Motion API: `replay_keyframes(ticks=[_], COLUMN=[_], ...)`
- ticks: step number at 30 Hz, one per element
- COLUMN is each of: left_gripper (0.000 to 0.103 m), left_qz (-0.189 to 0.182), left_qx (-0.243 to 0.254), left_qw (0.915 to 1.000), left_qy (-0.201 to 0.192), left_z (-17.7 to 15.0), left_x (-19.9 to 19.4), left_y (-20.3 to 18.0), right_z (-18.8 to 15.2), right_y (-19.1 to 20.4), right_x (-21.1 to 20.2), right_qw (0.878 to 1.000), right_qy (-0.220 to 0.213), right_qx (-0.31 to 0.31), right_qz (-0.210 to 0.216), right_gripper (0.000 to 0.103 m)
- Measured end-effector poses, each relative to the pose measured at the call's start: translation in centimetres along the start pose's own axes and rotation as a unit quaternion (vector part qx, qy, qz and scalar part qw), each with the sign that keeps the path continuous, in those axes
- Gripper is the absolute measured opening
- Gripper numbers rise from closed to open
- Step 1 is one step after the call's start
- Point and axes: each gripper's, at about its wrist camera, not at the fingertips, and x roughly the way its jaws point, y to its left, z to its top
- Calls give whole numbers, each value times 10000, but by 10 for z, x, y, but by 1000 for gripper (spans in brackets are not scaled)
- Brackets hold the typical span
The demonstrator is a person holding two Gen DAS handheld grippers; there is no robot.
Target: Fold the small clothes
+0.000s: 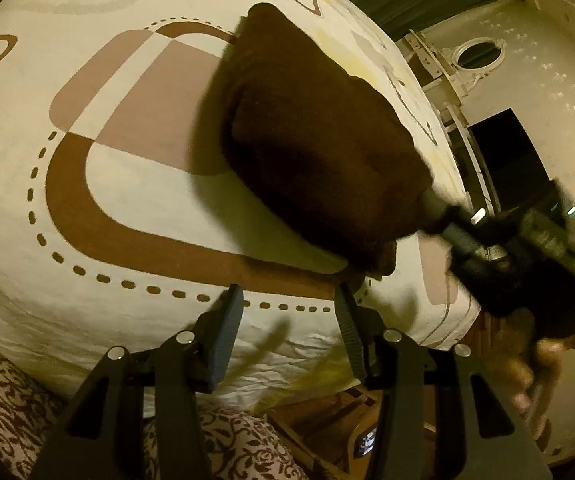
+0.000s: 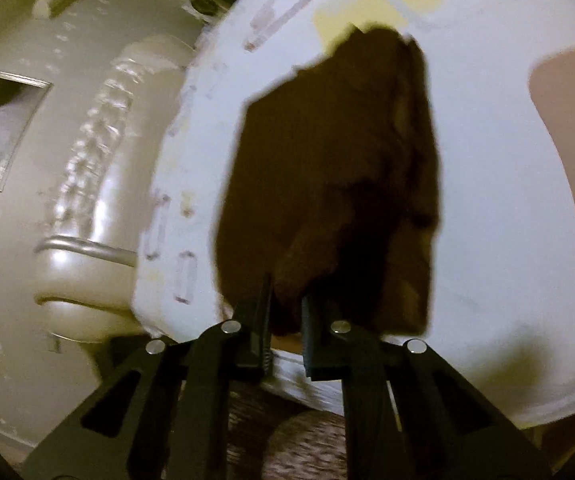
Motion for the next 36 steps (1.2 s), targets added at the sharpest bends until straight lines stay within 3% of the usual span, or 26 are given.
replay_keyframes(ticks=[6, 10, 14, 18, 19, 22, 26, 29, 31, 33, 36], left_gripper=[48, 48, 48, 49, 49, 49, 49, 49, 49, 60, 61], left_qz=[-223, -220, 443, 1431, 1465, 1466, 1585, 1411, 1441, 1618, 1558], left_qx=[285, 601, 918, 1132, 1080, 898, 1169, 1138, 1142, 1134, 875], left_qw=[9992, 9958, 9875, 9692, 9684, 9713, 9677, 9737, 9734, 9696, 9743], left_qy=[-186, -656, -1204, -1655, -1704, -1642, -1571, -1381, -1370, -1443, -1374], left_z=[4, 13, 27, 41, 42, 40, 29, 25, 18, 14, 16], left_x=[5, 16, 38, 43, 37, 20, 3, -3, -9, -13, -17], left_y=[-32, -62, -80, -79, -73, -52, -33, -25, -21, -17, -1], right_z=[28, 41, 46, 47, 47, 45, 43, 39, 36, 34, 33], right_y=[30, 38, 35, 23, 21, 13, 4, 0, -3, -5, -12], right_x=[-21, -28, -30, -33, -33, -33, -28, -25, -24, -26, -29], right_qw=[9983, 9969, 9959, 9952, 9951, 9950, 9947, 9949, 9952, 9955, 9957], right_qy=[-310, -449, -530, -580, -587, -585, -552, -493, -488, -506, -521], right_qx=[-104, -173, -112, 14, 40, 68, 174, 215, 233, 238, 304], right_qz=[480, 616, 725, 788, 795, 810, 854, 852, 816, 766, 703], right_gripper=[9, 6, 5, 5, 5, 5, 5, 5, 5, 5, 5])
